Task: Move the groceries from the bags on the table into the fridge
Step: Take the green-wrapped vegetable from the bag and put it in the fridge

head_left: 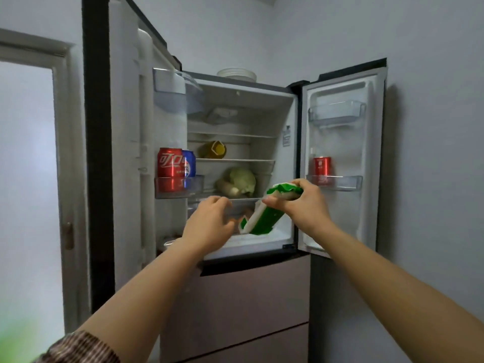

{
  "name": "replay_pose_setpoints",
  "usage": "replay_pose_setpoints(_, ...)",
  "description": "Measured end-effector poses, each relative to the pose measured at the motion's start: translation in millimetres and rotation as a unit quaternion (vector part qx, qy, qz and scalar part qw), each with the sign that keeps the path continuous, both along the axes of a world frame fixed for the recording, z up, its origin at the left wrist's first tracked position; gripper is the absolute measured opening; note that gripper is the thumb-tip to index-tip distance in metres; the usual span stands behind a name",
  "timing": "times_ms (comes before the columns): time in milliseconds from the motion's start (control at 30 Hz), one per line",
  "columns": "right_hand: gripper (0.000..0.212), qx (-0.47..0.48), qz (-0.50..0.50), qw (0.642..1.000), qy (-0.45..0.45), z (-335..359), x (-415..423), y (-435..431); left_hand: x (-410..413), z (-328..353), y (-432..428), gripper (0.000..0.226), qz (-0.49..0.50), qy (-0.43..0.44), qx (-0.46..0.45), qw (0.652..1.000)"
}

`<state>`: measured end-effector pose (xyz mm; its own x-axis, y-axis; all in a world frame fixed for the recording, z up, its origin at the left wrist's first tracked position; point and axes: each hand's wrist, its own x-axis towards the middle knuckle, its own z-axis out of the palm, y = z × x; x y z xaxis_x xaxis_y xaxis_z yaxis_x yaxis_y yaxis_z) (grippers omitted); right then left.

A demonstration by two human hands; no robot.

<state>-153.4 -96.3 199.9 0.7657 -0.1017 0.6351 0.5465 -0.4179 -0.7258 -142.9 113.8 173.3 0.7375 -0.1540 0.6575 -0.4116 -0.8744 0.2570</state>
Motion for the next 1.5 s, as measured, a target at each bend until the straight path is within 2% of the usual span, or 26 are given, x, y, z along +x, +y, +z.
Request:
replay_pose_setpoints(400,0.051,-0.021,0.021,0.995,-0.099,85.0,251.5,-49.1,245.5,73.6,-67.0,0.047,0.07,-0.045,-0.069,0.994)
replay_pose_setpoints(600,0.061,-0.014,0.029,0.988,-0.154,127.1,353.2,-39.4,338.3,122.3,-56.0,0.051,0.141,-0.066,-0.063,0.986)
replay_pose_setpoints(767,0.069,0.028,-0.021,0.975,-0.219,159.1,417.1,-18.2,401.7,149.2,-39.8,0.058,0.157,-0.093,-0.077,0.98)
replay_pose_setpoints(900,0.069,0.073,-0.033,0.961,-0.264,188.7,453.3,5.4,447.6,168.7,-22.3,0.063,0.188,-0.12,-0.037,0.974)
replay_pose_setpoints(1033,0.067,0.107,-0.03,0.948,-0.298,209.8,494.5,31.2,489.2,189.7,3.1,0.059,0.216,-0.136,-0.001,0.967)
replay_pose_setpoints(1133,0.069,0.091,-0.033,0.954,-0.282,213.0,527.3,47.9,512.1,195.3,22.2,0.053,0.235,-0.118,0.045,0.964)
replay_pose_setpoints(1233,0.072,0.065,-0.019,0.965,-0.254,209.8,557.3,58.7,525.8,190.8,32.1,0.044,0.248,-0.176,0.082,0.949)
replay_pose_setpoints(1333,0.077,0.046,-0.022,0.972,-0.228,205.0,585.6,70.2,530.7,195.4,29.7,0.042,0.257,-0.199,0.083,0.942)
replay_pose_setpoints(1500,0.056,0.02,-0.025,0.981,-0.191,206.7,619.7,81.9,543.4,192.0,30.1,0.042,0.275,-0.238,0.06,0.93)
